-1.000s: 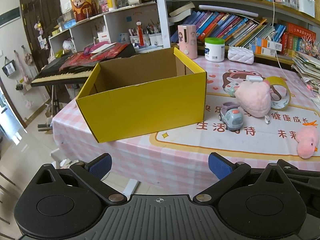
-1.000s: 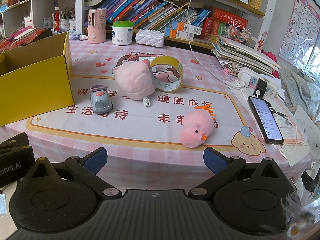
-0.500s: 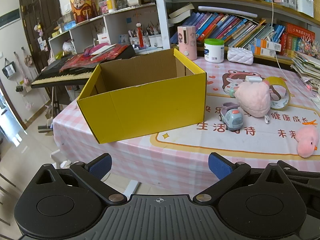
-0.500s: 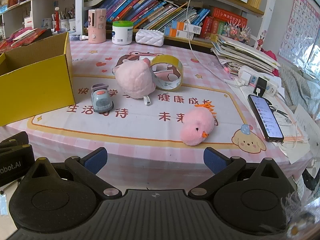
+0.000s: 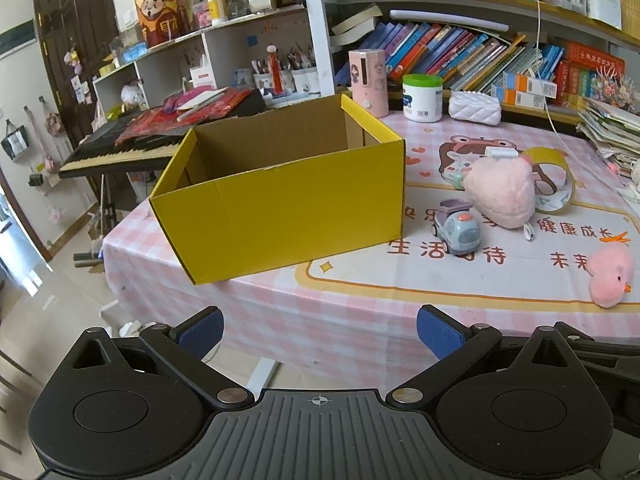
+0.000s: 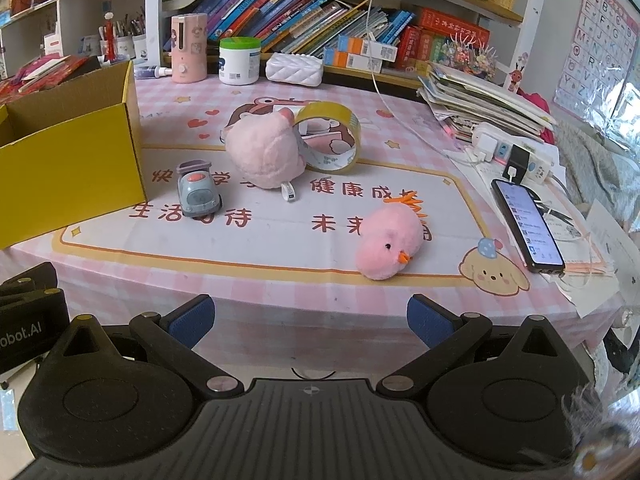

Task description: Organize objects

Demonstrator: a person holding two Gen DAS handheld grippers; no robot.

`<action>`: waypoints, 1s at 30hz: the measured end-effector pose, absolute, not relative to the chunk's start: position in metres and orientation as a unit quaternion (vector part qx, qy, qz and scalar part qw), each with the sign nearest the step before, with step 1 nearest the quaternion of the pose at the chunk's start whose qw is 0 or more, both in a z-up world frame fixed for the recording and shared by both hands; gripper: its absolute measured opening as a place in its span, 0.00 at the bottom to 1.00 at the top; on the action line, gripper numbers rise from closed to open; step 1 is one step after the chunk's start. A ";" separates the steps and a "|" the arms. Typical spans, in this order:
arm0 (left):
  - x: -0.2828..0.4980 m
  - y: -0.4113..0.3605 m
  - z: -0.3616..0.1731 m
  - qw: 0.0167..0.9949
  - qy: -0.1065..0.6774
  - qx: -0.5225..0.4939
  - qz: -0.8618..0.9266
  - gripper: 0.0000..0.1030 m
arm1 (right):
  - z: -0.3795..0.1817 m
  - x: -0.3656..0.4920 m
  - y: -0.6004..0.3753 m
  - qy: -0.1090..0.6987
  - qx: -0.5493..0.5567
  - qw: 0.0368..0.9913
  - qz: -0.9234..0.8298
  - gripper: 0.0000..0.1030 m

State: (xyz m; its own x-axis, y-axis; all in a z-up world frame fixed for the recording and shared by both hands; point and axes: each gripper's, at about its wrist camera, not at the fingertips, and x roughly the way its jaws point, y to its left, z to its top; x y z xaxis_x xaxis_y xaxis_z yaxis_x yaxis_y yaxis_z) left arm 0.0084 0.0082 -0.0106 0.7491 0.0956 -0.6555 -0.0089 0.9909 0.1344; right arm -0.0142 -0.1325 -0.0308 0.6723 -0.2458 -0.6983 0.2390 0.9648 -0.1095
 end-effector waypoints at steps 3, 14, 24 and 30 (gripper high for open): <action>0.008 0.006 -0.010 0.934 0.351 0.062 0.026 1.00 | -0.030 -0.014 -0.135 0.382 -0.004 0.914 -0.135 1.00; 0.014 -0.006 -0.008 0.938 0.340 0.063 0.027 1.00 | -0.029 -0.008 -0.150 0.384 0.001 0.913 -0.139 1.00; 0.024 -0.021 -0.011 0.936 0.346 0.061 0.016 1.00 | -0.027 0.003 -0.172 0.373 0.011 0.917 -0.139 0.99; 0.035 -0.030 -0.015 0.933 0.357 0.050 0.013 1.00 | -0.028 0.014 -0.187 0.373 0.020 0.919 -0.129 0.96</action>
State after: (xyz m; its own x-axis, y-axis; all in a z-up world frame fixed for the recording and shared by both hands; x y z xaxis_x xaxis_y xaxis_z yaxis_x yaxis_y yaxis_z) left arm 0.0350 -0.0300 -0.0153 0.7453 0.0597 -0.6640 0.0120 0.9946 0.1030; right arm 0.0143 -0.1866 -0.0276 0.6881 -0.2231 -0.6904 0.2526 0.9657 -0.0604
